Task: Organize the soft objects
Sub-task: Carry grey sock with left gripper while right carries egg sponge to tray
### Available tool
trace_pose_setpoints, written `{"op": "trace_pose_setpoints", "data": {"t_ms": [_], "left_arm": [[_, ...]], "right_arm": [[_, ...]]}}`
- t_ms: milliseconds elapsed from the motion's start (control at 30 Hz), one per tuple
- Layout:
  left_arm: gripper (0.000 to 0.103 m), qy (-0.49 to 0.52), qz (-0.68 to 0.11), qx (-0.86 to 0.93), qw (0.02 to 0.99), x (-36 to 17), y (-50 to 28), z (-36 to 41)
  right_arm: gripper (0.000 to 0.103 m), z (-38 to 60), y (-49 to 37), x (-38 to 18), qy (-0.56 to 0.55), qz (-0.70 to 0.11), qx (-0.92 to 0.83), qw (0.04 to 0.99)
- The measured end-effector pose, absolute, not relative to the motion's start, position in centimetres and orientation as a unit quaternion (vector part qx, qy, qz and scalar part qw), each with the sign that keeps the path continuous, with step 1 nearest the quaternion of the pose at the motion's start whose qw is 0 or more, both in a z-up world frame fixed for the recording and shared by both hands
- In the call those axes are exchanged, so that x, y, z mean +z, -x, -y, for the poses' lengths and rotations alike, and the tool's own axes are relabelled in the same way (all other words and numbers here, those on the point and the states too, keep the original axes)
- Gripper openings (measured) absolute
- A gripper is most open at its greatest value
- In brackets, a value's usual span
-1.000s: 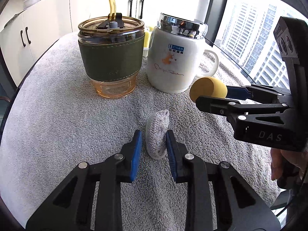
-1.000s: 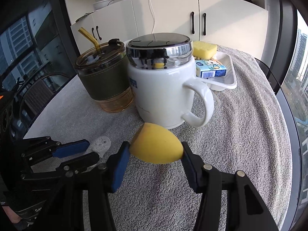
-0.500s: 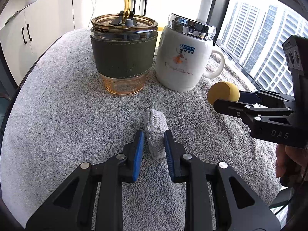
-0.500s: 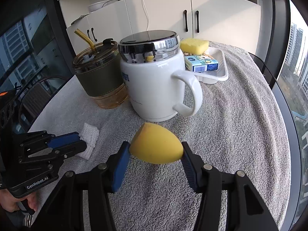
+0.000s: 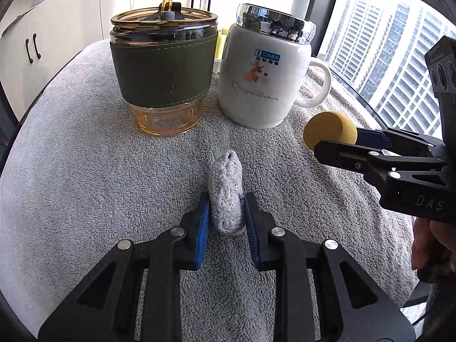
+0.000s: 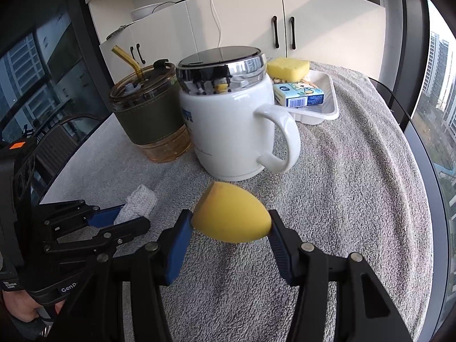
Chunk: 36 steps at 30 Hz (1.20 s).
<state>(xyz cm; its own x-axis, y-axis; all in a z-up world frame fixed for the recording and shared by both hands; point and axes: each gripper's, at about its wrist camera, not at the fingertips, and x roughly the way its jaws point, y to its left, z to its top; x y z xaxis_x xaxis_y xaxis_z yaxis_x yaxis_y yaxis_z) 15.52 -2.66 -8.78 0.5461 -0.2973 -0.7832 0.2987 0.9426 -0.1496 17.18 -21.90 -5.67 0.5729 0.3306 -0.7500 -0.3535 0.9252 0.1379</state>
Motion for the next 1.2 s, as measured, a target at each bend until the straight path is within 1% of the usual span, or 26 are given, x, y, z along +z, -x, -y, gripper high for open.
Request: {"op": "trace_pose_setpoints", "data": {"t_ms": [333,600,967,1200], "left_arm": [[0.019,0.007,-0.433,-0.181,0.883,-7.8,-14.6,2.7],[0.019,0.013,-0.420,-0.165,0.893,-6.9,-14.1,0.9],[0.019,0.023,-0.398,-0.117,0.910,-5.2,-16.1,-5.5],[0.019,0.017,-0.382,-0.080,0.921,-2.9,-19.9,-9.5]], "right_arm": [[0.054,21.6,-16.2,-5.2,0.019,-0.411,0.190,0.892],[0.054,22.1,-15.0,-4.4,0.020,-0.403,0.179,0.897],[0.054,24.0,-15.2,-3.5,0.023,-0.401,0.154,0.903],[0.054,26.3,-17.3,-2.9,0.016,-0.403,0.135,0.905]]}}
